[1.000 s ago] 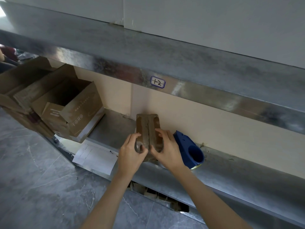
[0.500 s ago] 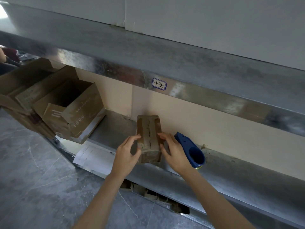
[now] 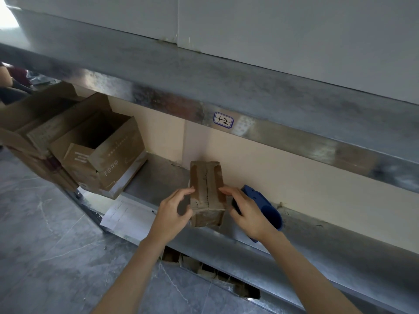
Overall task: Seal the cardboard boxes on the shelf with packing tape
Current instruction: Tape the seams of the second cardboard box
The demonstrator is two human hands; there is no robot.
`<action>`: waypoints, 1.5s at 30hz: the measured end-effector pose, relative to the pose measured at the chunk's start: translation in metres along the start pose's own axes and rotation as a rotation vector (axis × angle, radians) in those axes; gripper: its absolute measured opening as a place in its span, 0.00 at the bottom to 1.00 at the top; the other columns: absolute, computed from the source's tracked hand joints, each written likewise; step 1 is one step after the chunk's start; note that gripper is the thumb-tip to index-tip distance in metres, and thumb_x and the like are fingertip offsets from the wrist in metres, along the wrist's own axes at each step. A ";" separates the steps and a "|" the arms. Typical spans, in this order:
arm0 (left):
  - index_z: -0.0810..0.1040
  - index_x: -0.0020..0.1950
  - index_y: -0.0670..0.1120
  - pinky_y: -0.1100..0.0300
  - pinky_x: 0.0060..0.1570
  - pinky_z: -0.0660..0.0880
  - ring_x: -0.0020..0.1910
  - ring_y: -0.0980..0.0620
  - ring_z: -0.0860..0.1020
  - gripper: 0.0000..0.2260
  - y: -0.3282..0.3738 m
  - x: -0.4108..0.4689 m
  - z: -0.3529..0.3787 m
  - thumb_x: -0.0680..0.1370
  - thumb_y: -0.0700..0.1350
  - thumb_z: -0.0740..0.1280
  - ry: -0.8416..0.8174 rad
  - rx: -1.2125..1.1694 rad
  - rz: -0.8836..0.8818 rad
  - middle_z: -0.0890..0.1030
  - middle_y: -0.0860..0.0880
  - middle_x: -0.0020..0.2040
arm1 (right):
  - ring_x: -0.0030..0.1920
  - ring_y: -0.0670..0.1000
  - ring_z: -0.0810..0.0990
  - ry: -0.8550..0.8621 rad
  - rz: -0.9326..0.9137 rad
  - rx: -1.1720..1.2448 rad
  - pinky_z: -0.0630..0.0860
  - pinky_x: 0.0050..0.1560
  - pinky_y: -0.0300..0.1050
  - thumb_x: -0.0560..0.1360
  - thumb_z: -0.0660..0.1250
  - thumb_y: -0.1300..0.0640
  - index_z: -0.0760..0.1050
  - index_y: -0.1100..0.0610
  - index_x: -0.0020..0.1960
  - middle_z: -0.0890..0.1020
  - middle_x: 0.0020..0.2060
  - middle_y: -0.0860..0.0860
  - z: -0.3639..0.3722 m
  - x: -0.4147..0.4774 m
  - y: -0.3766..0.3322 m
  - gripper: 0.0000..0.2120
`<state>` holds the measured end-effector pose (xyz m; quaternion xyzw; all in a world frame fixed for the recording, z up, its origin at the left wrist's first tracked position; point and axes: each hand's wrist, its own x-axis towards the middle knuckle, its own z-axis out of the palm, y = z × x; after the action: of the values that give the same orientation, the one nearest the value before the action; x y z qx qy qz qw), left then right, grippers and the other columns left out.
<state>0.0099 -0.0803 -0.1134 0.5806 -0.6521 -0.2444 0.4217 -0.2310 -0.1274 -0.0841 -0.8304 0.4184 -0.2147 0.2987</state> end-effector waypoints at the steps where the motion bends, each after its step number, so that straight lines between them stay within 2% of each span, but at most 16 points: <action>1: 0.77 0.65 0.51 0.62 0.67 0.71 0.64 0.59 0.75 0.20 -0.001 0.000 0.001 0.75 0.35 0.68 0.012 0.004 0.003 0.78 0.58 0.64 | 0.66 0.41 0.68 -0.017 0.003 -0.020 0.60 0.62 0.23 0.77 0.59 0.68 0.64 0.50 0.73 0.70 0.69 0.45 -0.002 0.000 0.001 0.27; 4: 0.78 0.64 0.51 0.63 0.66 0.72 0.63 0.60 0.76 0.20 -0.002 0.001 0.003 0.75 0.34 0.69 0.041 0.004 0.015 0.78 0.59 0.63 | 0.66 0.42 0.70 0.026 -0.007 -0.018 0.67 0.64 0.32 0.76 0.59 0.71 0.65 0.51 0.72 0.72 0.68 0.48 0.001 0.003 0.002 0.28; 6: 0.78 0.63 0.51 0.65 0.66 0.71 0.63 0.61 0.76 0.20 -0.002 0.001 0.003 0.75 0.34 0.69 0.052 0.003 0.018 0.79 0.59 0.62 | 0.63 0.43 0.73 0.083 -0.018 -0.011 0.72 0.62 0.38 0.77 0.59 0.70 0.67 0.52 0.71 0.73 0.67 0.48 0.005 0.005 0.002 0.25; 10: 0.79 0.62 0.50 0.65 0.64 0.73 0.61 0.62 0.77 0.20 0.000 0.002 0.004 0.74 0.33 0.71 0.084 0.008 0.025 0.80 0.58 0.60 | 0.61 0.38 0.72 0.169 -0.038 -0.006 0.69 0.59 0.29 0.78 0.61 0.70 0.70 0.55 0.68 0.74 0.64 0.46 0.011 0.006 0.000 0.21; 13: 0.80 0.60 0.48 0.64 0.63 0.74 0.59 0.60 0.79 0.18 0.002 0.003 0.006 0.73 0.34 0.72 0.120 0.008 0.029 0.81 0.56 0.59 | 0.60 0.36 0.72 0.208 -0.049 -0.013 0.68 0.59 0.27 0.77 0.63 0.69 0.72 0.57 0.67 0.74 0.62 0.43 0.013 0.008 0.000 0.19; 15: 0.81 0.59 0.47 0.63 0.62 0.75 0.58 0.60 0.79 0.17 0.002 0.003 0.007 0.73 0.34 0.73 0.144 0.006 0.025 0.82 0.55 0.58 | 0.59 0.36 0.73 0.235 -0.048 -0.013 0.69 0.59 0.28 0.77 0.64 0.68 0.72 0.57 0.66 0.75 0.61 0.43 0.016 0.009 -0.001 0.18; 19: 0.81 0.58 0.46 0.61 0.61 0.77 0.57 0.60 0.80 0.16 0.002 0.004 0.009 0.73 0.35 0.74 0.164 0.007 0.030 0.83 0.55 0.56 | 0.58 0.39 0.75 0.274 0.034 0.042 0.73 0.60 0.36 0.77 0.66 0.64 0.74 0.56 0.64 0.78 0.60 0.48 0.020 0.013 -0.003 0.16; 22: 0.80 0.60 0.46 0.61 0.61 0.76 0.58 0.60 0.79 0.16 0.000 0.004 0.008 0.73 0.41 0.76 0.134 -0.007 0.019 0.82 0.55 0.58 | 0.58 0.42 0.75 0.218 0.093 0.042 0.73 0.58 0.37 0.76 0.70 0.55 0.73 0.55 0.64 0.76 0.58 0.46 0.017 0.021 -0.010 0.18; 26: 0.77 0.65 0.47 0.69 0.63 0.70 0.63 0.64 0.74 0.28 0.000 0.001 0.002 0.70 0.56 0.77 0.015 -0.002 0.033 0.78 0.57 0.62 | 0.59 0.40 0.72 0.072 0.106 0.043 0.67 0.54 0.26 0.74 0.71 0.46 0.71 0.51 0.68 0.72 0.59 0.42 0.008 0.023 -0.014 0.24; 29: 0.75 0.68 0.49 0.69 0.66 0.68 0.67 0.65 0.72 0.30 -0.003 -0.001 -0.006 0.69 0.57 0.77 -0.024 0.012 0.054 0.76 0.57 0.65 | 0.58 0.41 0.71 -0.039 0.049 0.001 0.68 0.55 0.30 0.71 0.72 0.41 0.70 0.50 0.70 0.72 0.60 0.44 0.002 0.016 -0.008 0.31; 33: 0.76 0.66 0.49 0.67 0.66 0.70 0.64 0.65 0.74 0.28 -0.013 -0.003 -0.022 0.69 0.56 0.76 0.036 0.052 0.026 0.78 0.58 0.63 | 0.56 0.40 0.69 -0.116 -0.055 -0.103 0.70 0.54 0.34 0.66 0.77 0.46 0.72 0.52 0.71 0.72 0.57 0.43 0.004 0.012 -0.010 0.36; 36: 0.76 0.65 0.51 0.62 0.63 0.74 0.61 0.62 0.76 0.27 -0.021 -0.008 -0.030 0.69 0.57 0.75 0.093 0.067 -0.024 0.79 0.59 0.58 | 0.56 0.48 0.75 -0.103 -0.095 -0.193 0.76 0.54 0.44 0.67 0.78 0.51 0.76 0.53 0.68 0.77 0.57 0.49 0.011 0.022 -0.012 0.30; 38: 0.76 0.64 0.50 0.60 0.60 0.76 0.59 0.61 0.77 0.25 -0.022 -0.011 -0.031 0.70 0.56 0.75 0.140 0.084 -0.039 0.79 0.59 0.57 | 0.53 0.52 0.77 -0.048 -0.146 -0.228 0.79 0.49 0.52 0.68 0.78 0.56 0.80 0.54 0.63 0.79 0.53 0.51 0.020 0.030 -0.012 0.23; 40: 0.77 0.62 0.52 0.57 0.57 0.78 0.58 0.61 0.76 0.20 -0.018 -0.014 -0.029 0.72 0.54 0.75 0.171 0.112 -0.043 0.77 0.60 0.57 | 0.51 0.52 0.78 0.010 -0.172 -0.249 0.79 0.45 0.53 0.69 0.77 0.57 0.81 0.54 0.59 0.79 0.50 0.50 0.028 0.036 -0.015 0.19; 42: 0.77 0.60 0.53 0.58 0.55 0.77 0.58 0.61 0.74 0.19 -0.011 -0.018 -0.026 0.72 0.58 0.72 0.185 0.109 -0.067 0.75 0.60 0.58 | 0.50 0.50 0.77 0.052 -0.186 -0.262 0.80 0.43 0.51 0.69 0.77 0.55 0.82 0.52 0.58 0.79 0.49 0.48 0.036 0.038 -0.022 0.17; 45: 0.75 0.64 0.53 0.67 0.58 0.68 0.62 0.60 0.68 0.31 -0.004 -0.021 -0.022 0.67 0.69 0.69 0.167 0.101 -0.119 0.70 0.59 0.62 | 0.49 0.49 0.76 0.113 -0.218 -0.257 0.79 0.41 0.49 0.69 0.77 0.53 0.82 0.52 0.56 0.78 0.49 0.47 0.047 0.040 -0.028 0.15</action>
<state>0.0300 -0.0574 -0.1109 0.6571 -0.5908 -0.1865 0.4295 -0.1645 -0.1325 -0.0954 -0.8889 0.3661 -0.2368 0.1409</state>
